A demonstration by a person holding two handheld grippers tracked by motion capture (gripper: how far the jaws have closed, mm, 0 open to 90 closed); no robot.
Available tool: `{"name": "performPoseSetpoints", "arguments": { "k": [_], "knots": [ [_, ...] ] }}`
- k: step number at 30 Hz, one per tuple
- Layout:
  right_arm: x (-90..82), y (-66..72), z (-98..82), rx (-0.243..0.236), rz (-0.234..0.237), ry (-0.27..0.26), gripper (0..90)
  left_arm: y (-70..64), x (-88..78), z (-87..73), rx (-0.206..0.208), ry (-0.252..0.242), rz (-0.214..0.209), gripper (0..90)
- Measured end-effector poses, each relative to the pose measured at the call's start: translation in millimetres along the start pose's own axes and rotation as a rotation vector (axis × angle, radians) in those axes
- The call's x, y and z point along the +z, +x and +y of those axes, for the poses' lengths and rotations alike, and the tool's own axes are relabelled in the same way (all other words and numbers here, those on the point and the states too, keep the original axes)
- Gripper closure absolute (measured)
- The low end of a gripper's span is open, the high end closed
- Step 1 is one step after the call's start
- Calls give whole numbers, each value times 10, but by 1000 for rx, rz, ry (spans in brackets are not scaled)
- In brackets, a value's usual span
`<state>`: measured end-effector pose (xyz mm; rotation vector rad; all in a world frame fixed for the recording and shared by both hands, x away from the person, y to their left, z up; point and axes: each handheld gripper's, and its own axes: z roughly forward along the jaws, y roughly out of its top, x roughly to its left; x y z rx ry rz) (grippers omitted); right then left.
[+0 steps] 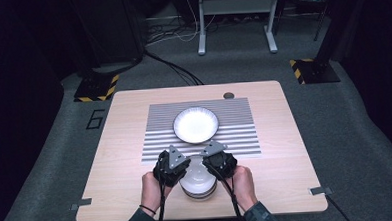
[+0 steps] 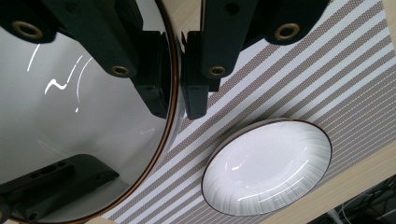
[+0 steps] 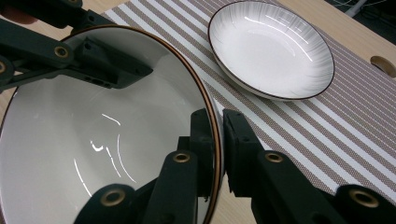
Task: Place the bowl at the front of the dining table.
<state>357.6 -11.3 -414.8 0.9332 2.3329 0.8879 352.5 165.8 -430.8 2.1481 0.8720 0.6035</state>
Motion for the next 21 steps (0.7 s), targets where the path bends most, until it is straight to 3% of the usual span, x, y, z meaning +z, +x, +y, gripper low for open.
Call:
{"name": "performPoseSetpoints", "arguments": {
  "k": [7, 21],
  "knots": [
    [-57, 44, 24, -28, -27, -21, 829, -3, -89, 11, -1, -44, 22, 830],
    [-153, 46, 113, -40, -48, -61, 830, 22, -200, 91, 15, -74, 40, 829]
  ]
}}
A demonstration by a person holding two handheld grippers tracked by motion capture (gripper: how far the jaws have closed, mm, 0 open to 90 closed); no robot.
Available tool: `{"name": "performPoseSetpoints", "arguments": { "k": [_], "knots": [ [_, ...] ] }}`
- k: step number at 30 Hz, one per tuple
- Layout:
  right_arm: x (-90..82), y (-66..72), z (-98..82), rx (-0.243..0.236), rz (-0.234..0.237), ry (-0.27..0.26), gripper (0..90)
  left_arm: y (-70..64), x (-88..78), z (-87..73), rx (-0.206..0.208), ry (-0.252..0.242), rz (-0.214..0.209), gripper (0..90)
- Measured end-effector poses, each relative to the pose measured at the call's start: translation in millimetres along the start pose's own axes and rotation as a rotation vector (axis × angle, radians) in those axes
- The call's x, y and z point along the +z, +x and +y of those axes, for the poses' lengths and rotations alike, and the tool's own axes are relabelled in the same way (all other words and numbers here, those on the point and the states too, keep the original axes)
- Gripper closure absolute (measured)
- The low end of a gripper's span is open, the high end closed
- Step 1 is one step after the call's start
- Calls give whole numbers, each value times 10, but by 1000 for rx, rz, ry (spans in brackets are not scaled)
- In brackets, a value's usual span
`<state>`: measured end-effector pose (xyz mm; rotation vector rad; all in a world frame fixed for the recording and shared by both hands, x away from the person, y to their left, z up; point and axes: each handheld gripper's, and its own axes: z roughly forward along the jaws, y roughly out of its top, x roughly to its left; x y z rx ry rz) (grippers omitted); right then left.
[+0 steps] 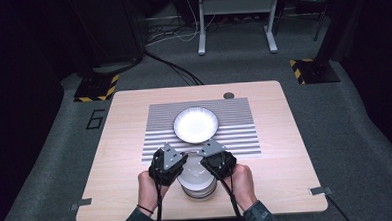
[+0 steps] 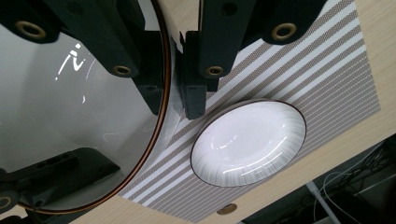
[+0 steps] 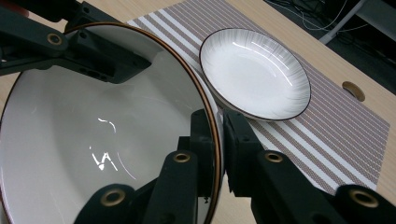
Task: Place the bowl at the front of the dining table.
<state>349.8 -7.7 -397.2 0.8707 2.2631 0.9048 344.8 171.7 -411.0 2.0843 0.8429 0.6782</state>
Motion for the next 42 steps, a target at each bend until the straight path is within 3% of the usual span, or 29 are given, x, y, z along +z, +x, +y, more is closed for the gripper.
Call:
{"name": "performPoseSetpoints", "arguments": {
  "k": [24, 42],
  "knots": [
    [-69, -77, 100, -5, -1, -33, 829, 44, -71, 122, -6, -39, 12, 827],
    [-66, -131, 173, -6, -7, -27, 830, 98, -60, 183, -11, -53, 11, 825]
  ]
}}
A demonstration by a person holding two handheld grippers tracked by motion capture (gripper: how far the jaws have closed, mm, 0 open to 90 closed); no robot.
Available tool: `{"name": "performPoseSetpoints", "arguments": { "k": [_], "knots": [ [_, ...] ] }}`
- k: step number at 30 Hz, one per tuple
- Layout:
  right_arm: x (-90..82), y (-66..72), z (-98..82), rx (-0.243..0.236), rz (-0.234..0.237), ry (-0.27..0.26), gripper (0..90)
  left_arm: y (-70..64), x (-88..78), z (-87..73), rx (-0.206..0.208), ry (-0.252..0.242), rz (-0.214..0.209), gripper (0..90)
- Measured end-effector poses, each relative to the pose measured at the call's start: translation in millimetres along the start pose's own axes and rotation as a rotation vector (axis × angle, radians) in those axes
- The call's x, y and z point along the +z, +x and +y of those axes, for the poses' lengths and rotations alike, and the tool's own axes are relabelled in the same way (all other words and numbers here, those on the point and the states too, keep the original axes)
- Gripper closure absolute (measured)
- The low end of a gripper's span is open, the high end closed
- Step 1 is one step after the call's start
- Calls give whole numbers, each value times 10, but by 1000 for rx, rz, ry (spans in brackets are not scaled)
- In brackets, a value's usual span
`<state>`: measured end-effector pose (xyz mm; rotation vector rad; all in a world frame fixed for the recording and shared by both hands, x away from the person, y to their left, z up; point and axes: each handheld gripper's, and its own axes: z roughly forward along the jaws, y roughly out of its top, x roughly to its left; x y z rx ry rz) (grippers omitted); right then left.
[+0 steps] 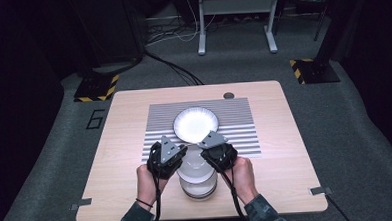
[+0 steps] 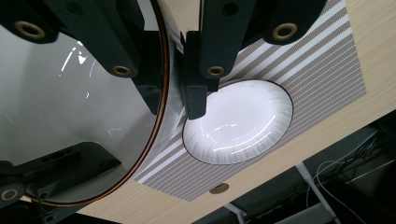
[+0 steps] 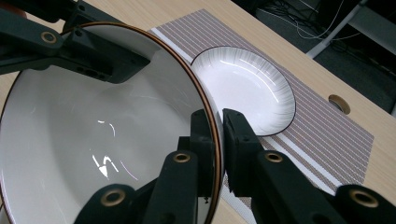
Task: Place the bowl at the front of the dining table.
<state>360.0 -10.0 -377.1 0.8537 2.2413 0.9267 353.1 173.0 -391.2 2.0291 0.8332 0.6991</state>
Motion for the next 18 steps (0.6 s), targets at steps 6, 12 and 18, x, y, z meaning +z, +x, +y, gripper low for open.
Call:
{"name": "performPoseSetpoints", "arguments": {
  "k": [6, 12, 18],
  "knots": [
    [10, -23, 23, 0, 0, -2, 829, 14, 12, 13, -8, -6, 2, 824],
    [27, -39, 38, 2, -1, 0, 829, 37, 31, 28, -13, -5, 2, 824],
    [47, -57, 69, 5, -8, -1, 829, 76, 56, 51, -18, -11, 3, 823]
  ]
}}
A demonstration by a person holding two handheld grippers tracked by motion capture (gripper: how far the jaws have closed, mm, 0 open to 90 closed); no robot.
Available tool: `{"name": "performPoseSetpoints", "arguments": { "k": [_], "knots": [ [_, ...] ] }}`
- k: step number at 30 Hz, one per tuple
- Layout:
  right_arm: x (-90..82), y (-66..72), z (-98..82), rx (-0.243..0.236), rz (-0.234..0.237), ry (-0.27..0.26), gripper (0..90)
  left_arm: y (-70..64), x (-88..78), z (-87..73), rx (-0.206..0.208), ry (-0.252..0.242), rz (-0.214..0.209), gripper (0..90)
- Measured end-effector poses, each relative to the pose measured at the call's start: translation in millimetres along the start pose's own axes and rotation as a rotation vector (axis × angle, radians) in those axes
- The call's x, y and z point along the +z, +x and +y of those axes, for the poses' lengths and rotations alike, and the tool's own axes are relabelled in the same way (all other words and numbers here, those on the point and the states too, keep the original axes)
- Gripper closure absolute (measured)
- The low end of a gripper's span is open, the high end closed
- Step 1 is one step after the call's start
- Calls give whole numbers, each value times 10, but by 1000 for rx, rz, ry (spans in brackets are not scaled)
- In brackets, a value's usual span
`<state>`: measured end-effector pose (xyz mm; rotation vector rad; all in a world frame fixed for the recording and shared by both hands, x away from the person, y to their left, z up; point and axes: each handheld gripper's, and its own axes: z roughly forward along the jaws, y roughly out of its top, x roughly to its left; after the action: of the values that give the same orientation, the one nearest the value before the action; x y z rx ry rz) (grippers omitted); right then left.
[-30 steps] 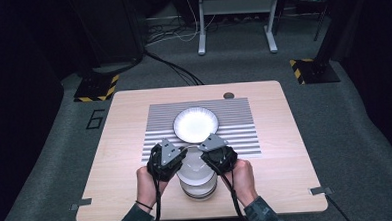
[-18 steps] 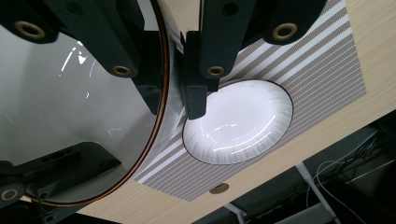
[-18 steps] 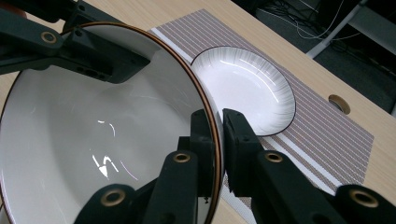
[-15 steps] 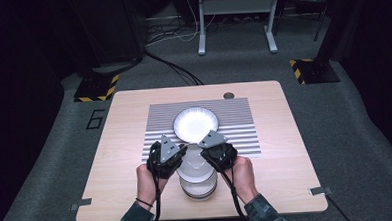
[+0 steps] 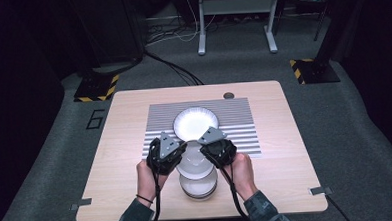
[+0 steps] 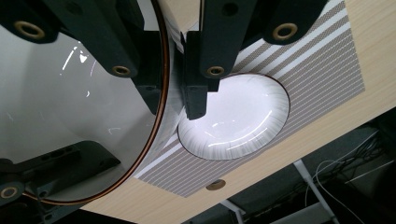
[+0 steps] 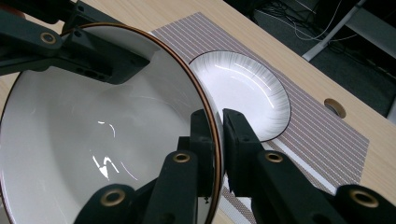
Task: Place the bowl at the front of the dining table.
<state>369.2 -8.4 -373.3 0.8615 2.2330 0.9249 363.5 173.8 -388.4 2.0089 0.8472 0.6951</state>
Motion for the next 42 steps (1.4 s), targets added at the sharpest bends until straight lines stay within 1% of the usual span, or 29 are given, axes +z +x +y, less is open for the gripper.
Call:
{"name": "performPoseSetpoints", "arguments": {
  "k": [3, 4, 8, 15, 16, 20, 24, 26, 28, 31, 42],
  "knots": [
    [20, -15, 16, -5, -3, -5, 829, 21, 11, 16, 1, 3, 2, 823],
    [23, -15, 21, -2, -4, -4, 829, 33, 14, 23, 9, 6, 4, 822],
    [47, -32, 52, -9, -7, -4, 829, 60, 31, 36, -5, 1, 5, 821],
    [101, -65, 93, -14, -11, -1, 829, 119, 79, 51, -11, 3, 3, 820],
    [116, -71, 101, -9, -14, -2, 829, 128, 86, 54, -12, 3, 5, 819],
    [146, -90, 114, -11, -14, -3, 829, 158, 118, 65, -24, 5, 6, 818],
    [190, -112, 150, -8, -19, 5, 829, 207, 150, 80, -23, 7, 0, 818],
    [207, -122, 166, -7, -21, 11, 829, 229, 176, 89, -32, 7, 4, 818],
    [216, -125, 172, -6, -23, 12, 829, 243, 180, 93, -27, 12, 3, 818],
    [242, -138, 185, -5, -21, 13, 829, 268, 203, 97, -49, 12, -7, 815],
    [312, -201, 217, 3, -23, 16, 828, 321, 273, 134, -52, 16, -1, 813]
  ]
}}
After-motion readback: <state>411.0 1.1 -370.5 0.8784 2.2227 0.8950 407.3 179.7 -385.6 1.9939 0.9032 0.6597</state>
